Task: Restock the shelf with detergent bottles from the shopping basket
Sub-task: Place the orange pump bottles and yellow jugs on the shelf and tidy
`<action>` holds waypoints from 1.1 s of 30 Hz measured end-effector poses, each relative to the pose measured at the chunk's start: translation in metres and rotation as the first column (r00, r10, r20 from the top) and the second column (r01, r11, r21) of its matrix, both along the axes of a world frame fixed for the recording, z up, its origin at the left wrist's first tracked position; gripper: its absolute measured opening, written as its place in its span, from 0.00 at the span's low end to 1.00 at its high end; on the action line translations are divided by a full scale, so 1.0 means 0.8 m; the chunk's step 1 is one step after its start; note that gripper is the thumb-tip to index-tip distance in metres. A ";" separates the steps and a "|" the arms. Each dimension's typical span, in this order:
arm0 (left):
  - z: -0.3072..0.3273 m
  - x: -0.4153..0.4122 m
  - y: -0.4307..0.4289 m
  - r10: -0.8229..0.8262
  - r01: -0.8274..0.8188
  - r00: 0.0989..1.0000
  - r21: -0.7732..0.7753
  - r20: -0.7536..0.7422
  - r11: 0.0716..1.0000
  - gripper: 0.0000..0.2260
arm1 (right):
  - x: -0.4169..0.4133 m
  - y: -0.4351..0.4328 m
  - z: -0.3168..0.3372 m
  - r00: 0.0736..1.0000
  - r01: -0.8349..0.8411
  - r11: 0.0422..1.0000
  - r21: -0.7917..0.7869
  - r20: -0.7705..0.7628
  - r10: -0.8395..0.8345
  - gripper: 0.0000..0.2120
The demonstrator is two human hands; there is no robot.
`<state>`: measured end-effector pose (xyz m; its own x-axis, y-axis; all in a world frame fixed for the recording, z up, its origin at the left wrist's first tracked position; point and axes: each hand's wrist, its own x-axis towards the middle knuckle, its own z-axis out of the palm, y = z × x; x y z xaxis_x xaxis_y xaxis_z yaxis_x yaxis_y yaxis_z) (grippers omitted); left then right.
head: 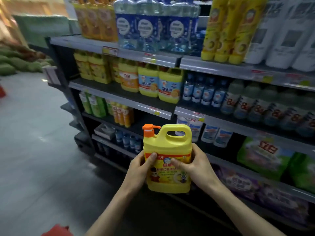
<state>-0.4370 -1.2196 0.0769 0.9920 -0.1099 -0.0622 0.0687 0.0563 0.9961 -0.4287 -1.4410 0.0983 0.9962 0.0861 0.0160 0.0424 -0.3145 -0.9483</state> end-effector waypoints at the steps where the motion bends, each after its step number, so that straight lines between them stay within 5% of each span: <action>1: 0.003 0.011 0.015 0.034 -0.034 0.999 -0.003 0.007 0.999 0.16 | 0.017 0.017 0.002 1.000 -0.027 1.000 0.012 0.003 0.027 0.33; 14: 0.046 0.191 0.162 0.336 -0.341 0.936 0.040 0.109 0.939 0.15 | 0.261 0.179 0.037 0.946 -0.308 0.951 0.039 0.118 0.302 0.32; 17: 0.048 0.231 0.185 0.343 -0.351 0.932 0.060 0.121 0.934 0.23 | 0.311 0.205 0.047 0.919 -0.378 0.926 0.022 0.133 0.372 0.31; 26: 0.043 0.340 0.253 0.360 -0.386 0.917 0.163 0.172 0.908 0.39 | 0.417 0.282 0.041 0.916 -0.365 0.929 0.065 0.203 0.346 0.32; 33: 0.034 0.421 0.331 0.327 -0.352 0.929 0.137 0.175 0.926 0.36 | 0.484 0.357 0.038 0.927 -0.322 0.944 0.076 0.227 0.298 0.30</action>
<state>-0.0998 -0.9550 0.1044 0.9671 0.2347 0.0976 -0.0726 -0.1130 0.9909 -0.0411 -1.1556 0.1285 0.8928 0.3756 0.2485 0.3223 -0.1475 -0.9351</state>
